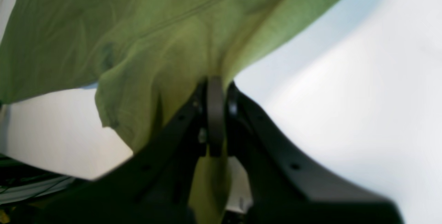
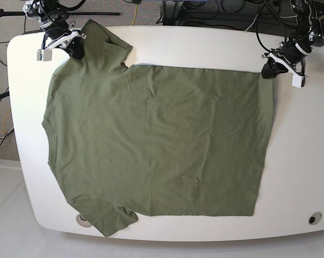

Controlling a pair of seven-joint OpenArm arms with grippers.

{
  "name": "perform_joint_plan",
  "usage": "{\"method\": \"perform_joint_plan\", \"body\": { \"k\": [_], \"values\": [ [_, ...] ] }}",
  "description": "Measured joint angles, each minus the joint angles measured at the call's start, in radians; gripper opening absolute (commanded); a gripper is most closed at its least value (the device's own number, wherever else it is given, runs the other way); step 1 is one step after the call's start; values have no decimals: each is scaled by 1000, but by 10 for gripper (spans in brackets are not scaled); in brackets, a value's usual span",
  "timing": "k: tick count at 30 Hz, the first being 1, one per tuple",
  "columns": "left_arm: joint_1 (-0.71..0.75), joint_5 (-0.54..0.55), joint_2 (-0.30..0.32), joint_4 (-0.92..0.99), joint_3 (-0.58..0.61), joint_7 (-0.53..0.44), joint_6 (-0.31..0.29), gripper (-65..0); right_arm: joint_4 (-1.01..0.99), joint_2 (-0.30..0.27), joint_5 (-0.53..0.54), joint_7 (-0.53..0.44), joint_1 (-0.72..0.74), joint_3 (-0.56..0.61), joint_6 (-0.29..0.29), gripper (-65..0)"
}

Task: Fold the T-shirt properly
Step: 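Pull the held shirt edge toward the robot with both grippers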

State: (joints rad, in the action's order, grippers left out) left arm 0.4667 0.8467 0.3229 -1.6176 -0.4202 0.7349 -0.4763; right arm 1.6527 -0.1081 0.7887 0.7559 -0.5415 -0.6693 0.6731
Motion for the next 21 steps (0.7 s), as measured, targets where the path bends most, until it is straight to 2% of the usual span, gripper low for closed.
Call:
{"method": "perform_joint_plan", "body": {
  "k": [9,21],
  "values": [
    [76,13,6,-60,-48,-13,-11,-650,84,-13,53,4,-66,-82,8,-650],
    [109,7,14,-79,-65,-1,-12,-650,91,-28,57,34,-69,-81,10,-650]
  ]
}}
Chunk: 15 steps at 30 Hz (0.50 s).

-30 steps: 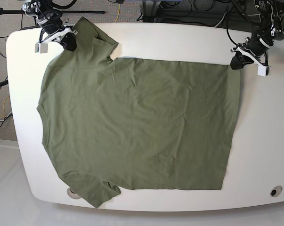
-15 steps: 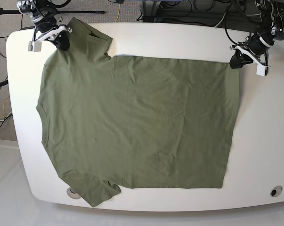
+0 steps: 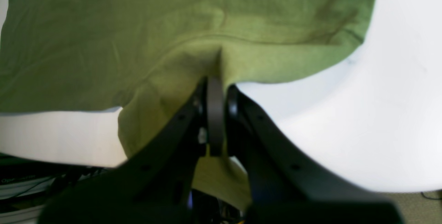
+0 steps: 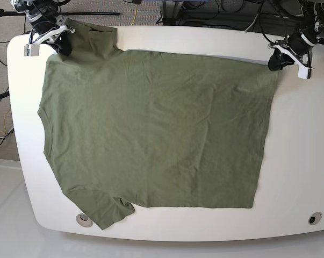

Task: Fold the T-shirt properly
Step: 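Pull the held shirt edge toward the robot with both grippers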

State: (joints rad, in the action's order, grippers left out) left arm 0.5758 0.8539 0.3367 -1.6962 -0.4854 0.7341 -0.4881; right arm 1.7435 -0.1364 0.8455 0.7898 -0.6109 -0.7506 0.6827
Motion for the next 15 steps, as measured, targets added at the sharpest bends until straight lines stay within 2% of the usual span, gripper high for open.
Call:
{"method": "perform_joint_plan", "body": {
  "k": [15],
  "values": [
    [-8,-2,1,-17,-9,6,-9,-650,41,0,13,2,5,1,2,-650]
  ]
}}
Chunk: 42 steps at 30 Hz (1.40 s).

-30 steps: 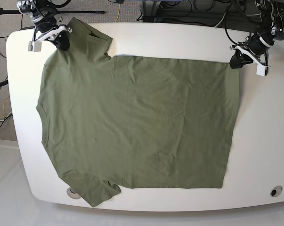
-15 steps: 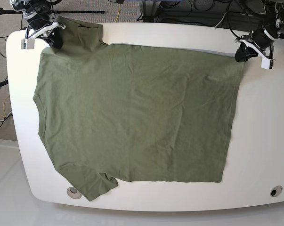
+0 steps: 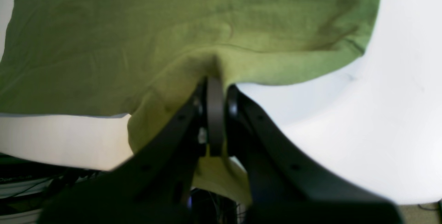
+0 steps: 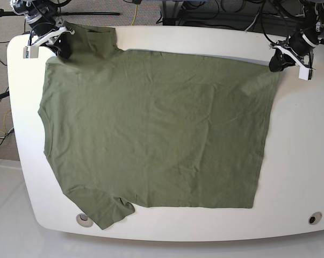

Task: Fold the T-shirt properly
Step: 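Pull the held shirt edge toward the robot with both grippers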

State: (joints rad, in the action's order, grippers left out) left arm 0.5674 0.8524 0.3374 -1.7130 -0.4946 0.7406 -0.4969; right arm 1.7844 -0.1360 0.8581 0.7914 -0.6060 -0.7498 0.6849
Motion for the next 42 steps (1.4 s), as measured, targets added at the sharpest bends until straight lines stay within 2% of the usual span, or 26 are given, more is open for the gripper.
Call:
{"method": "perform_joint_plan", "body": {
  "k": [29,42],
  "values": [
    [-60,-28,-4,11,2,-23,9,-650,20,-5,6,6,26,0,-5,-650],
    [-72,-40,-4,10,5,-25,17,-650,20,-6,2,-3,40,35,-5,-650]
  ]
}}
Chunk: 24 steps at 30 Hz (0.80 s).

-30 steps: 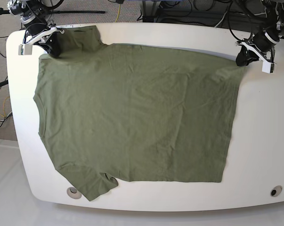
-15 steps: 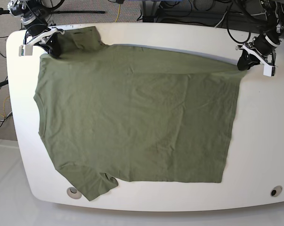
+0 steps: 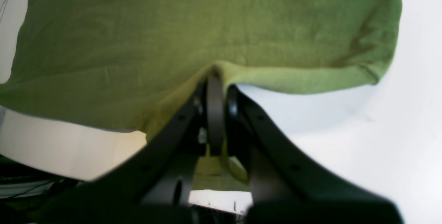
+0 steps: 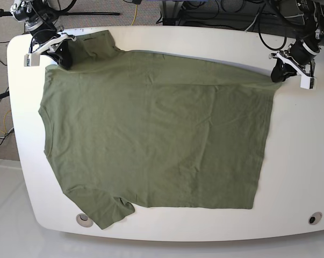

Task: Fold the T-shirt properly

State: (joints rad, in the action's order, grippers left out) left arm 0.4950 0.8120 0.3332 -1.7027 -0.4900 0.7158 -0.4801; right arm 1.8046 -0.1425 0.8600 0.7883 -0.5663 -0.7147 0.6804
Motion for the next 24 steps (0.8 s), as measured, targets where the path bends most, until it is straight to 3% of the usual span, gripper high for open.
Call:
{"method": "perform_joint_plan", "body": {
  "k": [24],
  "values": [
    [-90,8,0,-21,-32,2,17,-650,0,1,-54,4,121,16,-7,-650]
  ]
}}
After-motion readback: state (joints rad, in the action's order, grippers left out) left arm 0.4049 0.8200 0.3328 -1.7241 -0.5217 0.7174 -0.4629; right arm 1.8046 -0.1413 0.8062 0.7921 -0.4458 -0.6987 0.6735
